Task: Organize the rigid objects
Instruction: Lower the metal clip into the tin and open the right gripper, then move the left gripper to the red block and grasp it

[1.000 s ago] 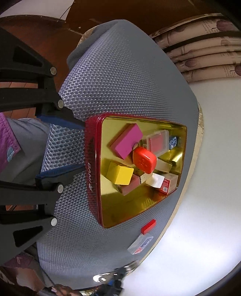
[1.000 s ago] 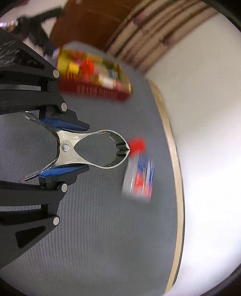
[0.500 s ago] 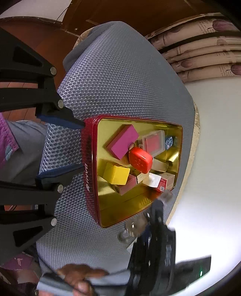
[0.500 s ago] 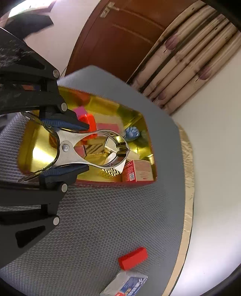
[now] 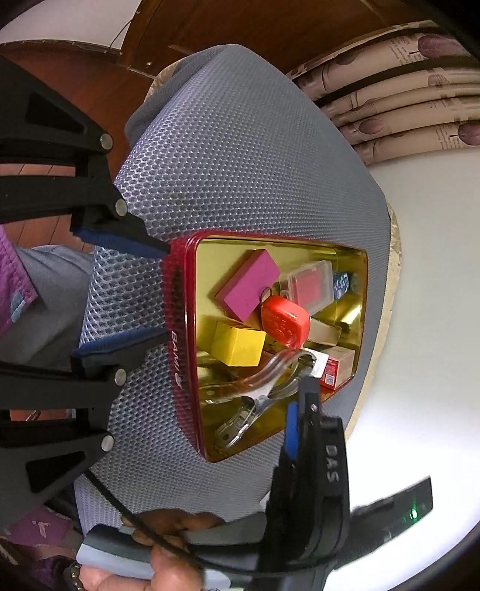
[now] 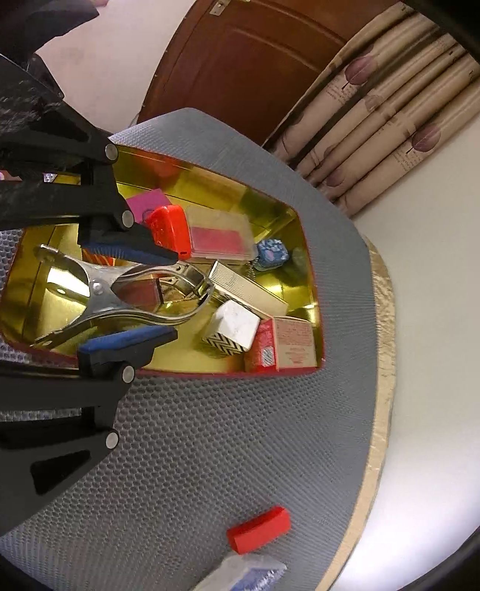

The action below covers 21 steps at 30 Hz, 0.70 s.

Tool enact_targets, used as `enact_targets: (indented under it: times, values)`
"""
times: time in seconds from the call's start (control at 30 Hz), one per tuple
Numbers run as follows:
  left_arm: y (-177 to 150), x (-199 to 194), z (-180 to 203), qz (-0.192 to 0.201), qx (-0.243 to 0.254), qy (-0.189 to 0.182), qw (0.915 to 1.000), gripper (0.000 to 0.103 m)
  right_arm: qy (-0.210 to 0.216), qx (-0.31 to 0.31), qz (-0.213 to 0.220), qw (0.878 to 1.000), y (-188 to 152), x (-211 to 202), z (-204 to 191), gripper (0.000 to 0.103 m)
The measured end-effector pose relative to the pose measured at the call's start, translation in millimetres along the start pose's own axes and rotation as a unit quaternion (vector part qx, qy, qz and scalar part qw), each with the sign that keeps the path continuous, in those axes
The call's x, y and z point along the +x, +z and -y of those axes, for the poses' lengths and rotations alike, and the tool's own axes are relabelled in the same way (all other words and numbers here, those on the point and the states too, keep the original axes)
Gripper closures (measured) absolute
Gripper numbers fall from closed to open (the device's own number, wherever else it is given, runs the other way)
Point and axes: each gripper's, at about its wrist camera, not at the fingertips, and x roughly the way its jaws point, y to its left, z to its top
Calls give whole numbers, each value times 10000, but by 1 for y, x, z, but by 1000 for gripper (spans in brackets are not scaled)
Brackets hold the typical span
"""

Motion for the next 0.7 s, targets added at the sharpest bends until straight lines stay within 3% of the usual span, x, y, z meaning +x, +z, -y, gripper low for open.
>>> enact_targets:
  times: [0.1, 0.2, 0.27, 0.33, 0.47, 0.53, 0.7]
  values:
    - [-1, 2, 1, -27, 30, 12, 10000, 63, 9, 45, 319, 9995, -5, -19, 10, 70]
    - [-2, 3, 1, -50, 46, 30, 10000, 63, -280, 84, 623, 9976, -16, -39, 32, 69]
    - [-2, 3, 2, -52, 61, 33, 10000, 63, -823, -25, 803, 9934, -27, -51, 53, 67]
    - [-2, 4, 4, -68, 78, 56, 9999, 63, -1335, -102, 864, 9872, -36, -58, 73, 56]
    - [-5, 4, 9, -88, 184, 97, 9997, 63, -2395, -50, 909, 9666, -60, -77, 133, 50]
    - [-6, 3, 12, -72, 270, 139, 9995, 63, -2888, 50, 869, 9534, -71, -87, 166, 34]
    - [-5, -12, 28, 166, 582, 53, 9982, 63, -4089, 224, 858, 9082, -94, -112, 235, 26]
